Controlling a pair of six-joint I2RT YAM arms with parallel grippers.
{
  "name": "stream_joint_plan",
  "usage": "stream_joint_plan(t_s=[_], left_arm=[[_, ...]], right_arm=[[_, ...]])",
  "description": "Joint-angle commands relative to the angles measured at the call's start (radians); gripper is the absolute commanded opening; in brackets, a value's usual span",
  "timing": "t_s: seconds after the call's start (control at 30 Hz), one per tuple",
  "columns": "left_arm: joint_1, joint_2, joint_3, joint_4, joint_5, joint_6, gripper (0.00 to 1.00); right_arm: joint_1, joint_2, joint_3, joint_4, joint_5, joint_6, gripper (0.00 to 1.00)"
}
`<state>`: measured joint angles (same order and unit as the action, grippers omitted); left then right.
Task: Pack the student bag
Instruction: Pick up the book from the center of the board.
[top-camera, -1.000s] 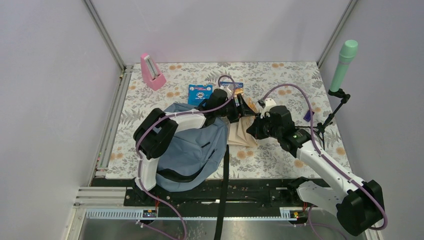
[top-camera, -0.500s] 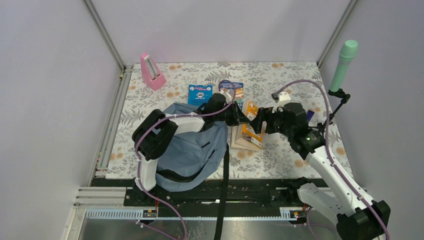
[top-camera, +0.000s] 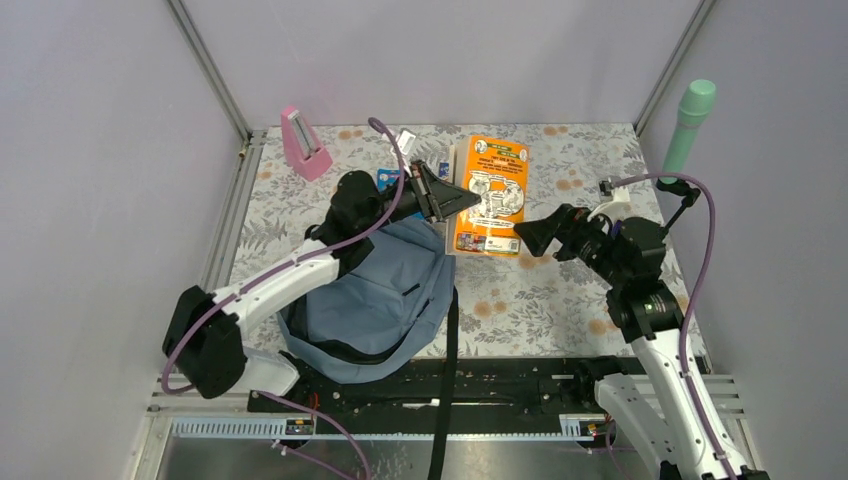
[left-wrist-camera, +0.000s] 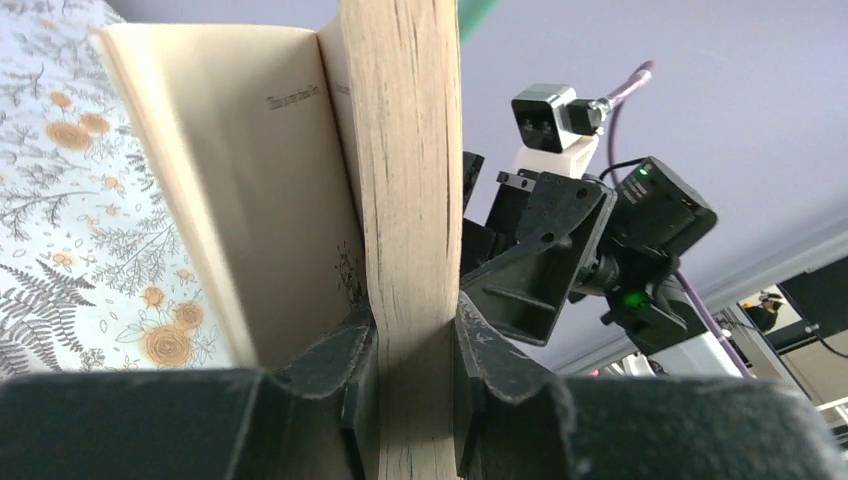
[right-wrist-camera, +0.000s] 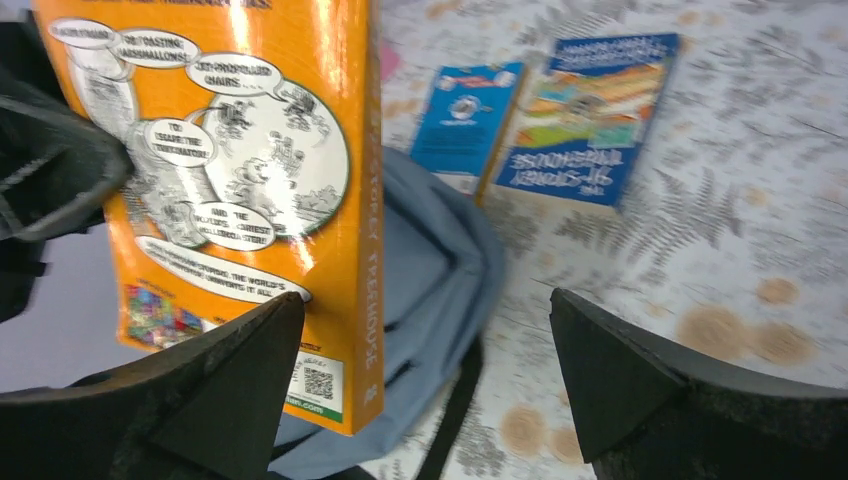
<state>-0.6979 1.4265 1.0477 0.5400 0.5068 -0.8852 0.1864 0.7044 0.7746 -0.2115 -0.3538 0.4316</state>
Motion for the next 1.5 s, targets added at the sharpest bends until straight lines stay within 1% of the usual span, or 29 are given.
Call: stream_joint_plan(t_s=[0.0, 0.13, 0.27, 0.37, 0.43, 0.53, 0.6, 0.73, 0.87, 0.93, 1.07, 1.17, 1.23, 1.27, 1.33, 1.37, 1.4, 1.47], left_arm=[[0.007, -0.137, -0.056, 0.108, 0.043, 0.080, 0.00], [0.008, -0.233, -0.091, 0.089, 0.035, 0.133, 0.00], [0.008, -0.284, -0.106, 0.126, 0.066, 0.124, 0.00], [0.006, -0.307, -0.124, 0.183, 0.084, 0.109, 0.00], [0.006, -0.321, -0.130, 0.189, 0.091, 0.108, 0.00], [0.006, -0.336, -0.132, 0.190, 0.107, 0.110, 0.00], [0.006, -0.340, -0.133, 0.194, 0.112, 0.107, 0.00], [0.006, -0.357, -0.134, 0.204, 0.124, 0.118, 0.00], [0.006, -0.369, -0.136, 0.214, 0.134, 0.127, 0.00], [0.006, -0.369, -0.139, 0.229, 0.139, 0.124, 0.00], [0.006, -0.361, -0.137, 0.242, 0.148, 0.117, 0.00], [0.006, -0.357, -0.135, 0.240, 0.150, 0.118, 0.00], [0.006, -0.357, -0.134, 0.225, 0.150, 0.120, 0.00], [0.006, -0.359, -0.133, 0.205, 0.148, 0.125, 0.03], [0.006, -0.373, -0.132, 0.126, 0.131, 0.155, 0.32], [0.006, -0.384, -0.134, 0.070, 0.122, 0.178, 0.50], [0.006, -0.399, -0.142, 0.018, 0.109, 0.206, 0.63], [0.006, -0.438, -0.160, -0.111, 0.065, 0.267, 0.80]], right_arm=[[-0.007, -0.064, -0.047, 0.237, -0.188, 0.167, 1.00], [-0.007, -0.071, -0.057, 0.397, -0.306, 0.251, 1.00], [-0.007, -0.017, -0.035, 0.518, -0.438, 0.320, 1.00], [-0.006, 0.018, -0.029, 0.541, -0.454, 0.347, 1.00], [-0.005, 0.032, -0.039, 0.560, -0.452, 0.359, 1.00], [0.006, 0.066, -0.054, 0.656, -0.479, 0.422, 1.00], [0.033, 0.090, -0.052, 0.709, -0.492, 0.452, 1.00], [0.128, 0.112, -0.016, 0.685, -0.486, 0.392, 0.99], [0.187, 0.131, -0.001, 0.716, -0.475, 0.397, 0.96], [0.196, 0.148, 0.001, 0.749, -0.482, 0.424, 0.90], [0.202, 0.175, -0.010, 0.831, -0.488, 0.490, 0.69], [0.203, 0.181, -0.018, 0.876, -0.486, 0.519, 0.49], [0.202, 0.180, -0.019, 0.879, -0.481, 0.523, 0.31], [0.202, 0.175, -0.021, 0.874, -0.471, 0.517, 0.24], [0.202, 0.161, -0.024, 0.846, -0.448, 0.494, 0.07], [0.202, 0.150, -0.025, 0.829, -0.436, 0.479, 0.01], [0.202, 0.138, -0.025, 0.802, -0.421, 0.455, 0.00], [0.202, 0.110, -0.021, 0.736, -0.378, 0.403, 0.00]])
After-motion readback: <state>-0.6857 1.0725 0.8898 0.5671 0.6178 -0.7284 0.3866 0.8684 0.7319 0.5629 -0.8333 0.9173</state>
